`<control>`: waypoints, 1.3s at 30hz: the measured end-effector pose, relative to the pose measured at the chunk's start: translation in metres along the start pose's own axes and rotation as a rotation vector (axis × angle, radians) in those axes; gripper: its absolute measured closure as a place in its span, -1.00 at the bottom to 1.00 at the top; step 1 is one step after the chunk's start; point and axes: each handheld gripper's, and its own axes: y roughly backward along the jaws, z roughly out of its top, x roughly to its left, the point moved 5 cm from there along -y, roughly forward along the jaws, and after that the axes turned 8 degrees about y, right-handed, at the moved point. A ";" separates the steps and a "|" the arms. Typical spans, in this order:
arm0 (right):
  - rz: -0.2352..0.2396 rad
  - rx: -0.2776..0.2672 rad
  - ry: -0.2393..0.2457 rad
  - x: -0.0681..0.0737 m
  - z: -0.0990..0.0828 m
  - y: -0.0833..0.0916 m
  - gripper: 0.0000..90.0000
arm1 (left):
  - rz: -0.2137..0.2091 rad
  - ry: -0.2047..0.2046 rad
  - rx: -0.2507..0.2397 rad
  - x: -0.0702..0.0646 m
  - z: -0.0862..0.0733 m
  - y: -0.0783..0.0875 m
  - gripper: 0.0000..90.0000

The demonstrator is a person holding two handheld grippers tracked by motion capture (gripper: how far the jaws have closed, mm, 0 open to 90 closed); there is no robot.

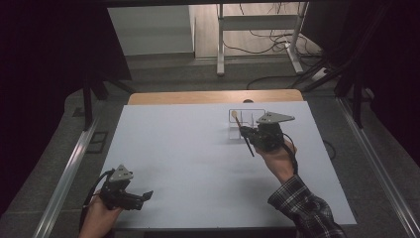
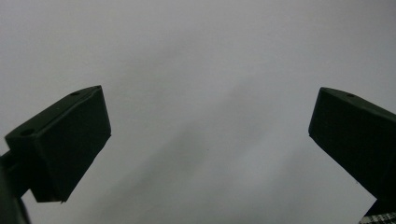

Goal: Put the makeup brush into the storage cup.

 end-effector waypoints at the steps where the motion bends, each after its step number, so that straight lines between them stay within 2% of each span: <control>1: 0.000 -0.001 0.000 0.000 0.000 0.000 0.86 | 0.001 -0.001 0.001 0.000 0.000 0.000 -1.00; 16: 0.003 -0.028 -0.014 -0.007 0.009 -0.003 0.86 | 0.007 -0.001 0.002 0.000 0.000 0.000 -1.00; 27: 0.010 -0.040 -0.044 -0.014 0.015 -0.005 0.86 | 0.008 -0.002 0.004 0.000 0.000 -0.001 -1.00; 39: 0.001 -0.063 -0.040 -0.019 0.026 -0.011 0.86 | 0.008 -0.005 0.006 0.000 0.000 -0.001 -1.00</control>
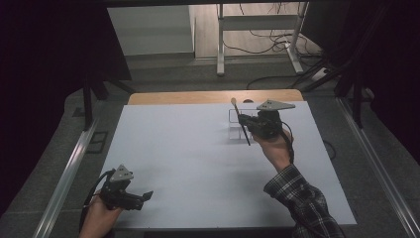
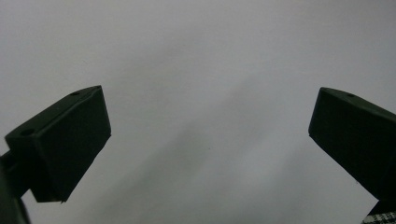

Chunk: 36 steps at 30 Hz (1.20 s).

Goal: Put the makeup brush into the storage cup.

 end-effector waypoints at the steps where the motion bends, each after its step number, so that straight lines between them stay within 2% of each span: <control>1: -0.001 -0.001 -0.002 0.000 0.001 -0.001 0.86 | 0.000 0.000 0.000 0.000 0.000 0.000 -1.00; 36: -0.035 -0.055 -0.009 -0.025 0.033 -0.030 0.86 | -0.004 0.000 -0.003 0.000 0.000 0.000 -1.00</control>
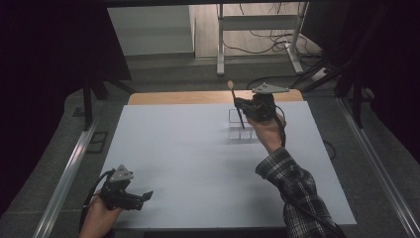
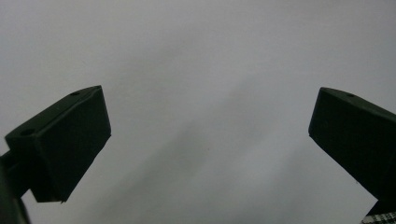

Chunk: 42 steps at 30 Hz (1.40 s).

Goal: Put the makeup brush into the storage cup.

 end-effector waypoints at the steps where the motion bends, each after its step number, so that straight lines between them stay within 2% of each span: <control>1: -0.001 -0.002 0.002 0.000 0.001 -0.001 0.86 | 0.000 -0.001 0.000 0.000 0.000 0.000 -1.00; 18: -0.021 -0.011 -0.009 -0.010 0.005 -0.018 0.86 | -0.003 0.000 0.002 0.000 0.000 0.000 -1.00; 33: -0.042 -0.006 0.002 -0.019 0.008 -0.038 0.86 | -0.005 -0.001 0.004 0.000 0.000 -0.001 -1.00; 42: -0.052 -0.012 0.003 -0.023 0.012 -0.042 0.86 | -0.006 -0.002 0.006 0.000 -0.001 -0.001 -1.00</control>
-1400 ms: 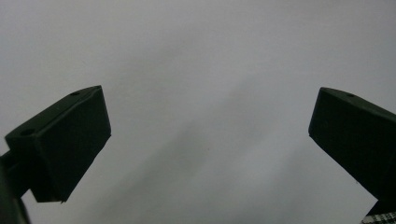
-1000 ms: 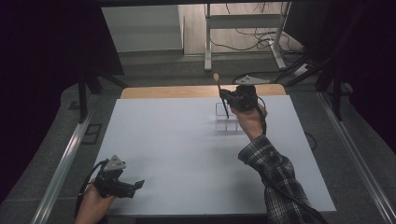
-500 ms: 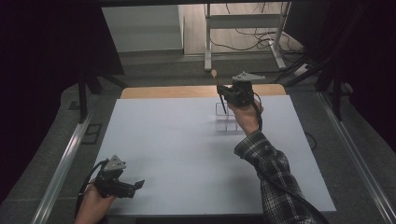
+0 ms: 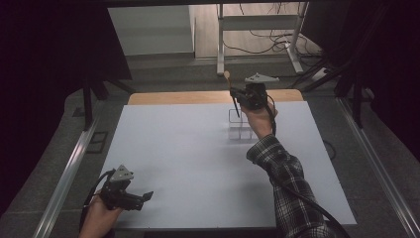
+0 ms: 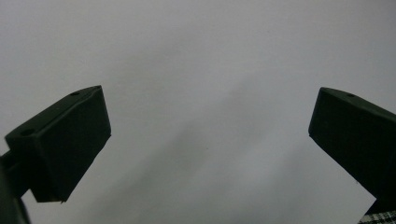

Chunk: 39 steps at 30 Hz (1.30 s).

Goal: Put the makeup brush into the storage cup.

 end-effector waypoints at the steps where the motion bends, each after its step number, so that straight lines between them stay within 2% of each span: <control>1: 0.001 0.000 0.001 0.000 0.000 0.000 0.86 | 0.000 0.000 0.000 0.000 0.000 0.000 -1.00; 30: 0.004 0.043 -0.012 0.001 -0.028 -0.013 0.86 | -0.002 0.000 0.001 0.000 0.000 0.000 -1.00; 39: 0.007 0.059 -0.023 0.002 -0.039 -0.015 0.86 | -0.014 0.009 -0.019 -0.001 0.001 0.001 -1.00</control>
